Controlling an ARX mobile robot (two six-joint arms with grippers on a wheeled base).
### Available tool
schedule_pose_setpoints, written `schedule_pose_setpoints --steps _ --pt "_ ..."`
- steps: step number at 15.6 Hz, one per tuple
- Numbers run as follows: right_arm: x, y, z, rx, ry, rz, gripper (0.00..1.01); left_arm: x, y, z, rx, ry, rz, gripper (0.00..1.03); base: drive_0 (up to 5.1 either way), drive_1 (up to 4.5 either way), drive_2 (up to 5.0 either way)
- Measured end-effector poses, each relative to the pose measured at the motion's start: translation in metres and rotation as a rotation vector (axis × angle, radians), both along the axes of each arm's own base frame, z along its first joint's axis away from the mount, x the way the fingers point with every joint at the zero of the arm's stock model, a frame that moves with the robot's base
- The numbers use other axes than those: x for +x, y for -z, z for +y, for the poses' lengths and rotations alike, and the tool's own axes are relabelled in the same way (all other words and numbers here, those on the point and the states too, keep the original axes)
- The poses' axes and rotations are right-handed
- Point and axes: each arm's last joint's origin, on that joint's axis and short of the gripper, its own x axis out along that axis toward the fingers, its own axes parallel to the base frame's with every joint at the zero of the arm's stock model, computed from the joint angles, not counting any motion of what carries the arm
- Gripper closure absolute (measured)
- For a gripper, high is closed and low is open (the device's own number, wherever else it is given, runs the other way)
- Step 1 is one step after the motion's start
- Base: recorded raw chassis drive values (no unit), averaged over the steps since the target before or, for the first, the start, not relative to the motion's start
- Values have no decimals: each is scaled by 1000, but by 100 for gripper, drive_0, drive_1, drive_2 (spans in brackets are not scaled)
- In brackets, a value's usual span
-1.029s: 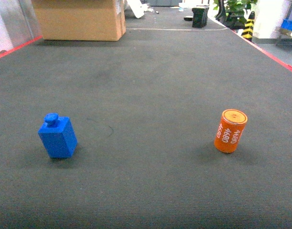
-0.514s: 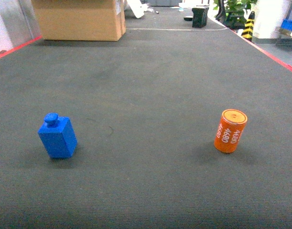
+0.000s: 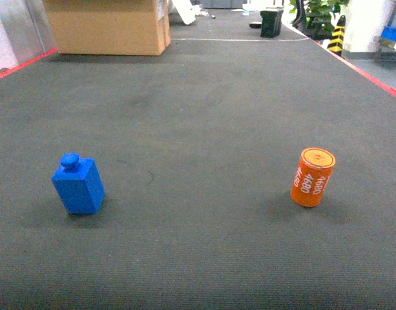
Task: Sort blue parts and orange caps into right shelf containers
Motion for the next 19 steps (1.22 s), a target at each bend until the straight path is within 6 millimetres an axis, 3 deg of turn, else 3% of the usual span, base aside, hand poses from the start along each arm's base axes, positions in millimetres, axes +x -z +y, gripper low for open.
schedule_pose_setpoints --steps 14,15,18,19 --pt "0 0 0 0 0 0 3 0 0 0 0 0 0 5 0 0 0" --pt "1 1 1 15 47 21 3 1 1 -2 -23 -104 85 5 0 0 0" --pt "26 -5 26 99 59 12 3 41 -14 -23 -76 -392 89 5 0 0 0" --pt "42 -11 31 116 39 -5 3 64 -20 -30 -77 -372 70 5 0 0 0"
